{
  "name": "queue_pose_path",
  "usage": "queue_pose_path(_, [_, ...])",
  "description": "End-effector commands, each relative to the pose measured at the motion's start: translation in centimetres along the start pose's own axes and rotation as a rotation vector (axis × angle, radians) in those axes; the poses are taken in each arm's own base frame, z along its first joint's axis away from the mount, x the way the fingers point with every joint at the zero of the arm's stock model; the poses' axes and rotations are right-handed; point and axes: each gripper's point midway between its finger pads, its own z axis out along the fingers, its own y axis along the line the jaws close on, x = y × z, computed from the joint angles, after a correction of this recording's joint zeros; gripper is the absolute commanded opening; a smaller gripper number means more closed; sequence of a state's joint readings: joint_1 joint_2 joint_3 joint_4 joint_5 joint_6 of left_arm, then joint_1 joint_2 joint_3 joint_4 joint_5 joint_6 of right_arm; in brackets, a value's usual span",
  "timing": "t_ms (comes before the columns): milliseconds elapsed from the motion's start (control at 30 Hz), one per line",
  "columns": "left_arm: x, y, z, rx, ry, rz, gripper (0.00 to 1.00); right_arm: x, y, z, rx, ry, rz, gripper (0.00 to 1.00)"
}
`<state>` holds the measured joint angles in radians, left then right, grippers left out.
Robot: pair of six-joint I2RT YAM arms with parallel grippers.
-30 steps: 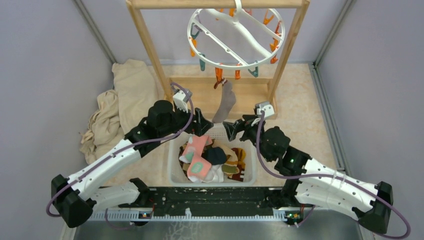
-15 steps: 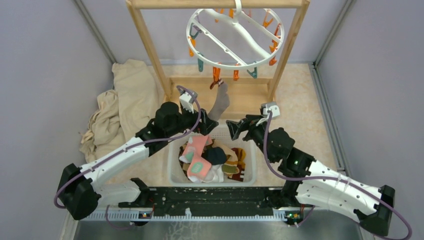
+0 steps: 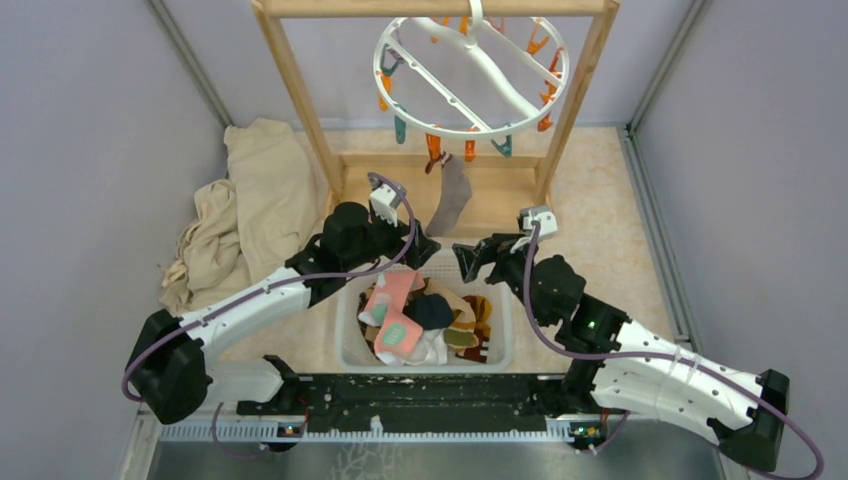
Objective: Remove the socks clipped to the hanger
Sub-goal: Remove the sock from the hanger.
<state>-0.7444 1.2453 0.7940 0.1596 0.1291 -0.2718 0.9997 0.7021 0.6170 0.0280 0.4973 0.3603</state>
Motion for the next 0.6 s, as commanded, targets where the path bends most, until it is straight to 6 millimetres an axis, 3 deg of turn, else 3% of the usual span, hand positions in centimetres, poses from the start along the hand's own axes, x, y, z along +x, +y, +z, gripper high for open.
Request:
queue_pose_path(0, [-2.18, -0.78, 0.08, 0.029, -0.071, 0.034, 0.91, -1.71, 0.72, -0.23, -0.018, -0.041, 0.032, 0.94])
queue_pose_path(567, [-1.47, -0.4, -0.16, 0.018, -0.065, 0.04, 0.81, -1.19, 1.06, 0.24, -0.024, -0.027, 0.035, 0.94])
